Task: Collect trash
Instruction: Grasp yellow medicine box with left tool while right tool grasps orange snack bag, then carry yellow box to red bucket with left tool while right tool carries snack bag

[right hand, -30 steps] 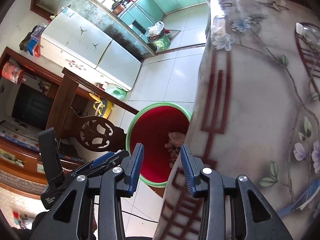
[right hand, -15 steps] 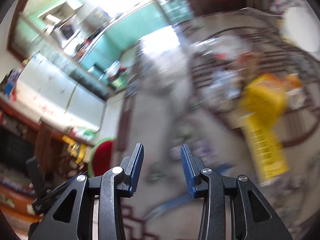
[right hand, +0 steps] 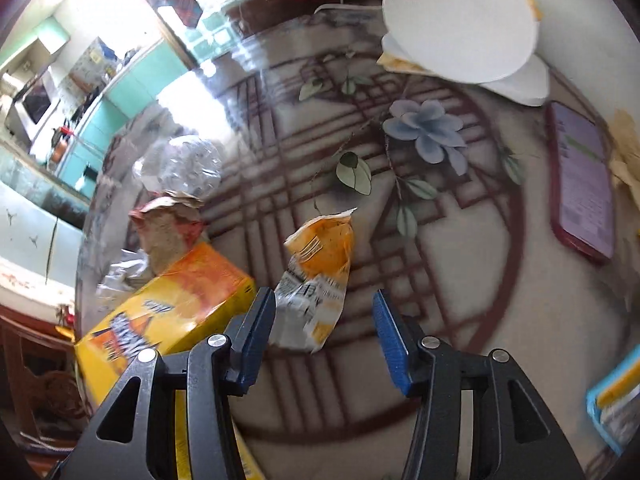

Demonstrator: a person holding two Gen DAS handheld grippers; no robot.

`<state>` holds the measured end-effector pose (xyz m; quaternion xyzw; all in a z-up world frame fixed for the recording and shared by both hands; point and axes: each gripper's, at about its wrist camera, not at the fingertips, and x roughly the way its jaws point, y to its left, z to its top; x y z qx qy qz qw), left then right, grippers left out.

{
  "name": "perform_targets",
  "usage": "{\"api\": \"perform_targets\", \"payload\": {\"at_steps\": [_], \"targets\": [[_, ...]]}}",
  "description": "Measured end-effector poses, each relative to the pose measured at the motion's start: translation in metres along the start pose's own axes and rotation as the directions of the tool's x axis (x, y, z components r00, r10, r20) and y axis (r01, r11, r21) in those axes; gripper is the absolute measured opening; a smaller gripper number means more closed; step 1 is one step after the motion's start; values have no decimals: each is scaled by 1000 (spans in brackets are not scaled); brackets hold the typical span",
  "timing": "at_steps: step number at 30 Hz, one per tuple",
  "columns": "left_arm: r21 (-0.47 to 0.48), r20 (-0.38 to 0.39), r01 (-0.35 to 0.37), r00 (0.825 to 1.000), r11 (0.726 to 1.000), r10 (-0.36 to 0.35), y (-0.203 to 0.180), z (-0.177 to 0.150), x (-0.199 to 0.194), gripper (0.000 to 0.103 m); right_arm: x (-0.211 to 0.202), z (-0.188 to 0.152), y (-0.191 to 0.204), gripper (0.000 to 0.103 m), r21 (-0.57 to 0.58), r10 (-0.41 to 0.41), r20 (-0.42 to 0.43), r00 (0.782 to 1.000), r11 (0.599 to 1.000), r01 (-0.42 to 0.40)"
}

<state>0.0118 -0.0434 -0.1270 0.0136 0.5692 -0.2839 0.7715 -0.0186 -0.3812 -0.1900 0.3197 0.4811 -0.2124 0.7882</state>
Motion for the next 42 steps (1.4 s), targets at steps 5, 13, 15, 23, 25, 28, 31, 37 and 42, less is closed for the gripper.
{"api": "perform_targets", "payload": {"at_steps": [5,13,15,23,25,28,31,37,42], "targets": [[121,-40,2,999,993,3,-66,14,28,66,21,10,5,29,-92,66,-29,997,993,-69],[49,-149,12,989,999,-5,-101,38,88,66,0,9,-1,9,-111,205,-11,979,972,-205],[30,-177,15,984,999,-9,-102,38,96,59,-11,5,-1,9,-115,226,1,974,968,-225],[3,-169,26,985,1000,-25,-91,30,89,42,-44,-7,3,9,-94,320,12,947,943,-318],[-17,-153,23,988,1000,-26,-83,28,80,40,-53,-8,11,9,-110,333,18,943,938,-330],[-48,-117,11,993,999,-17,-72,27,67,39,-67,-13,29,9,-147,357,29,934,925,-349],[-73,-64,-6,998,997,1,-60,30,49,39,-77,-17,44,9,-185,380,32,924,911,-368],[-127,21,-30,999,991,33,-35,32,19,7,-89,-26,73,9,-229,424,18,906,884,-409],[-148,58,-42,997,988,51,-16,28,3,6,-92,-34,90,9,-253,436,7,900,872,-420]]}}
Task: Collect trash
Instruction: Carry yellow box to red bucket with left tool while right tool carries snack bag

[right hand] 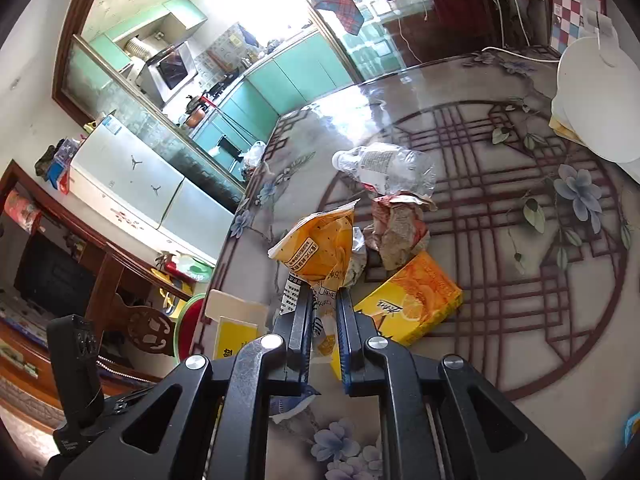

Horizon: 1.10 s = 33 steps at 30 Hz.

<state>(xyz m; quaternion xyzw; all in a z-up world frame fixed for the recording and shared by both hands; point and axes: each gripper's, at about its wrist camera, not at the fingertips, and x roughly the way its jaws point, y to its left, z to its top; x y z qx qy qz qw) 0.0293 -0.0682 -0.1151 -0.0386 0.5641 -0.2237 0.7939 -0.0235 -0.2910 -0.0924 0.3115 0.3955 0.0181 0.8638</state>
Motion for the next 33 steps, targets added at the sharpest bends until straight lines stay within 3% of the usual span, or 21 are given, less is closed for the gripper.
{"api": "perform_targets", "payload": {"at_steps": [14,33], "targets": [[-69,70,-18,997,997,23,63,-3,-33,5,25,-19,47,9,-33,9,-46,999,999,-11],[-68,70,17,997,998,-13,178,23,-59,5,88,-57,173,9,-80,-32,-72,997,996,27]]}}
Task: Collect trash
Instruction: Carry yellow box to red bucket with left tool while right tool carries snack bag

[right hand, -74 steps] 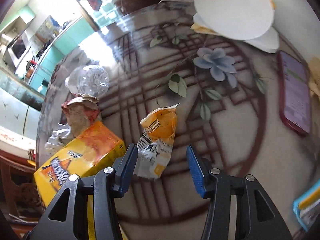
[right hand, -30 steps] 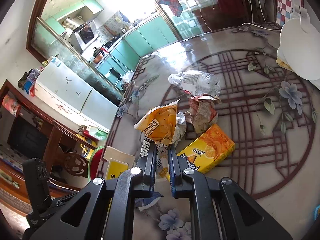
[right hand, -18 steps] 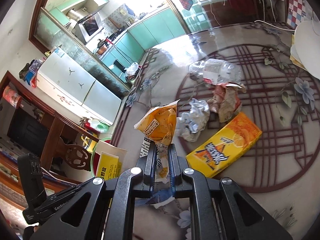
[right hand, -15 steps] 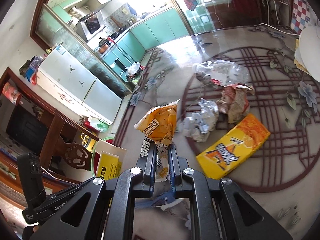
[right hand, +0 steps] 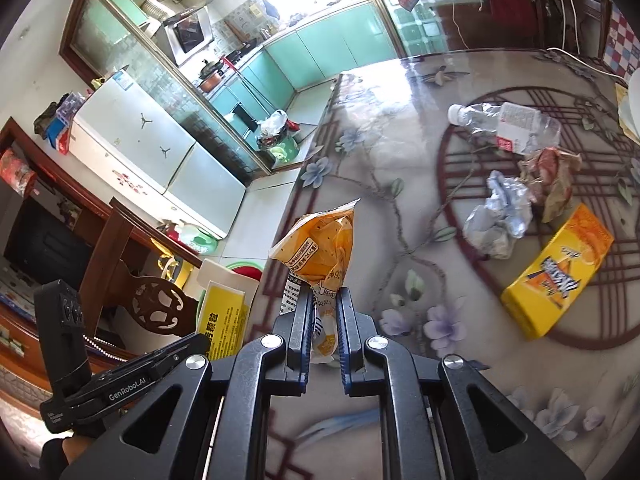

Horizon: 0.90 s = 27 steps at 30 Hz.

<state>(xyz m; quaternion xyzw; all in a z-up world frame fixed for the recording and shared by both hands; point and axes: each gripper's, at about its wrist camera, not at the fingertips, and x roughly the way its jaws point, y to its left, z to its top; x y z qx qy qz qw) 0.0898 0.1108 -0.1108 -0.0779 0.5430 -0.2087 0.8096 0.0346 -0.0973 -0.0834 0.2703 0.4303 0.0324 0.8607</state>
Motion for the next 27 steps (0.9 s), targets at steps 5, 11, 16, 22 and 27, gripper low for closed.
{"api": "perform_targets", "payload": {"at_steps": [5,11,16,22,27], "targets": [[-4,0,15,1000,1000,-15,23,9,-3,5,16,-3,30,9,-18,-8,-13,1000,1000,8],[-21,2,26,1000,999,-26,46,17,-6,5,32,-5,59,9,-45,-14,-31,999,999,12],[-55,8,19,1000,998,-19,68,20,-8,5,48,-8,82,9,-75,-7,-61,998,997,2],[-118,-4,-19,1000,993,19,101,23,-4,5,72,-14,110,9,-115,14,-106,994,993,-26],[-163,-25,-55,998,985,52,126,24,2,5,89,-16,126,9,-140,23,-140,990,989,-43]]}}
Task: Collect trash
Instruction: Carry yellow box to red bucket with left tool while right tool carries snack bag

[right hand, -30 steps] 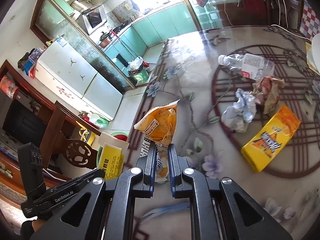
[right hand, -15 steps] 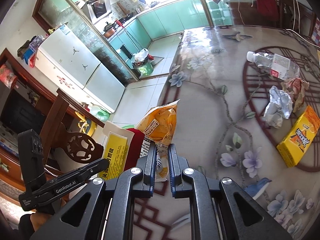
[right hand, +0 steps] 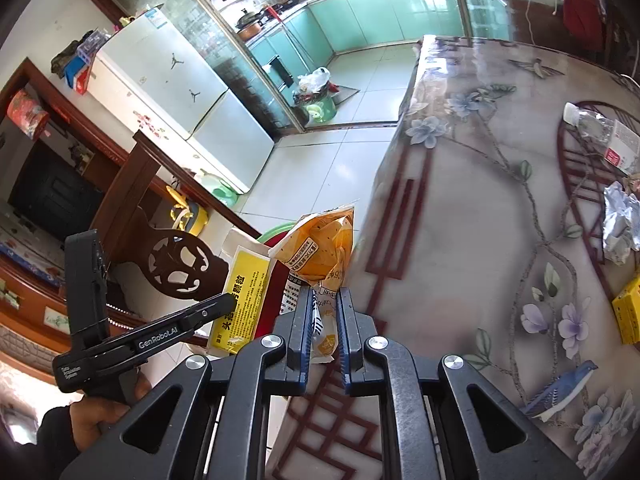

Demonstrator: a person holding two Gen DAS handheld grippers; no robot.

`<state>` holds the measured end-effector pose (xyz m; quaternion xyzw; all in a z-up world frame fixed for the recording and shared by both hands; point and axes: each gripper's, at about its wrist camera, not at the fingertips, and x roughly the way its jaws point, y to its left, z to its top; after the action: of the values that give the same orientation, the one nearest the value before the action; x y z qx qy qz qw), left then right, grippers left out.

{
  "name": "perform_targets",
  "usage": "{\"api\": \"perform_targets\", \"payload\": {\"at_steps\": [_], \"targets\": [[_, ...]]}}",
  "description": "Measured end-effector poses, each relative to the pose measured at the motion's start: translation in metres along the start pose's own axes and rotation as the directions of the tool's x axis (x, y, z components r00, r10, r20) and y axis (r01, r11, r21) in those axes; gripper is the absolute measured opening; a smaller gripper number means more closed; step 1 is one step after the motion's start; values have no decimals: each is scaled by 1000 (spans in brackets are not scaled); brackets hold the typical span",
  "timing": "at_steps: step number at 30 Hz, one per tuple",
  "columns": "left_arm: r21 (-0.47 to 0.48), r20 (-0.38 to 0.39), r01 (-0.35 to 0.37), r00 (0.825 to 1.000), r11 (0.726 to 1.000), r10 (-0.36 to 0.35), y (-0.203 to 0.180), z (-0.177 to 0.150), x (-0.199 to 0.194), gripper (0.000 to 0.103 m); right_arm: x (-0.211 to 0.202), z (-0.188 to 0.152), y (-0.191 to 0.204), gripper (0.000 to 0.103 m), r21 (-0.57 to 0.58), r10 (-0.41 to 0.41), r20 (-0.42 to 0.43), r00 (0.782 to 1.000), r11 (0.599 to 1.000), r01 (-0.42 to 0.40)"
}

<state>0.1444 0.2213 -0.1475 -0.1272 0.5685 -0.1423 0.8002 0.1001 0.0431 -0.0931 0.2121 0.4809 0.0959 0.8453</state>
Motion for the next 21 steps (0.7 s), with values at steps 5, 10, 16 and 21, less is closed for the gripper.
{"api": "perform_targets", "payload": {"at_steps": [5,10,16,21], "targets": [[-27,-15,-21,1000,999,21,18,3,6,5,16,2,12,9,-28,16,-32,999,999,-17],[-46,-35,-29,999,999,27,28,4,14,5,36,3,21,9,-48,45,-71,996,998,-49],[-54,-45,-22,999,998,19,35,7,18,5,60,8,39,9,-100,52,-116,992,993,-64],[-64,-59,-24,998,998,20,42,9,23,5,76,9,52,9,-127,57,-150,987,989,-76]]}}
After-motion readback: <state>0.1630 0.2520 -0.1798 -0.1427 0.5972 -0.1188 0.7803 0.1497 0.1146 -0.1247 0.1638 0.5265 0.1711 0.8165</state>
